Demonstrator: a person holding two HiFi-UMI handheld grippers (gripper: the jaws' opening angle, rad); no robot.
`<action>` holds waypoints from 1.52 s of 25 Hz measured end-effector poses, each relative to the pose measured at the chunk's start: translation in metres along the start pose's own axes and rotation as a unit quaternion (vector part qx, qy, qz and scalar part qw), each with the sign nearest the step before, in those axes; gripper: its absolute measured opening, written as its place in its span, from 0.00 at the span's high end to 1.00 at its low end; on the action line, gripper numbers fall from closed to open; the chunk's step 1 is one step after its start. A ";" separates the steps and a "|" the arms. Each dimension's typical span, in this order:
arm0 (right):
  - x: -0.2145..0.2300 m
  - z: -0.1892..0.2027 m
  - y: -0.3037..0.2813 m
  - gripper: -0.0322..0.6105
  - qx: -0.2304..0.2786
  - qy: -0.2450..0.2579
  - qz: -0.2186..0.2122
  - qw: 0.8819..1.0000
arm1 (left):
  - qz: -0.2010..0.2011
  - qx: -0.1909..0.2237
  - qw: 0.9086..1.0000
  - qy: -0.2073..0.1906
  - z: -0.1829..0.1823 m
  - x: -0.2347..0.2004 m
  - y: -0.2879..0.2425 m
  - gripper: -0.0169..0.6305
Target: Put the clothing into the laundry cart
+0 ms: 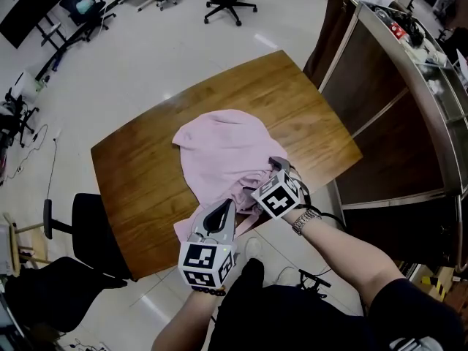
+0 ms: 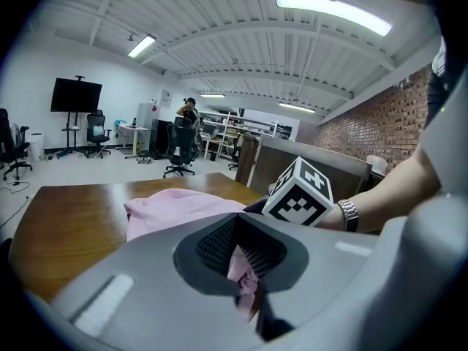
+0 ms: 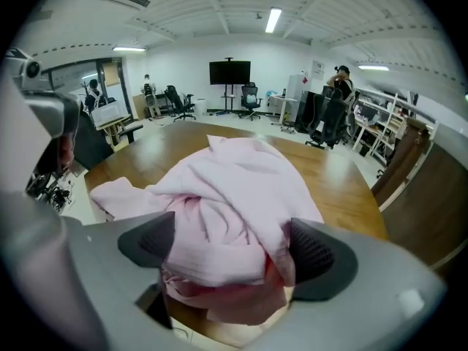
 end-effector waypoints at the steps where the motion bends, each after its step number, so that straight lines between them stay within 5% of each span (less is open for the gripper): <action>1: 0.000 0.001 -0.005 0.18 -0.005 0.001 0.002 1.000 | 0.001 -0.002 1.000 0.001 0.001 -0.003 -0.001 0.97; 5: 0.002 0.005 -0.020 0.19 -0.024 0.006 0.011 1.000 | 0.006 -0.007 1.000 0.001 0.003 -0.011 -0.006 0.97; 9: 0.003 0.010 -0.029 0.31 -0.034 -0.005 0.009 0.999 | 0.011 -0.009 1.000 0.001 0.003 -0.015 -0.009 0.97; 16: 0.009 -0.003 -0.010 0.76 -0.003 -0.037 0.027 0.999 | 0.021 -0.007 1.000 0.002 -0.003 -0.018 -0.010 0.97; 38: 0.035 -0.053 0.207 0.84 0.128 -0.069 0.136 0.980 | 0.109 0.035 0.992 -0.049 -0.105 0.070 0.008 0.97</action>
Point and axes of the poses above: the fingertips, and each gripper's own axes: y backward along the fingers, x to its right, z out of its underside, the point moved 6 cm from there along y, backward along the fingers, and after that the axes turned 6 degrees about z, right-handed, at the moved point
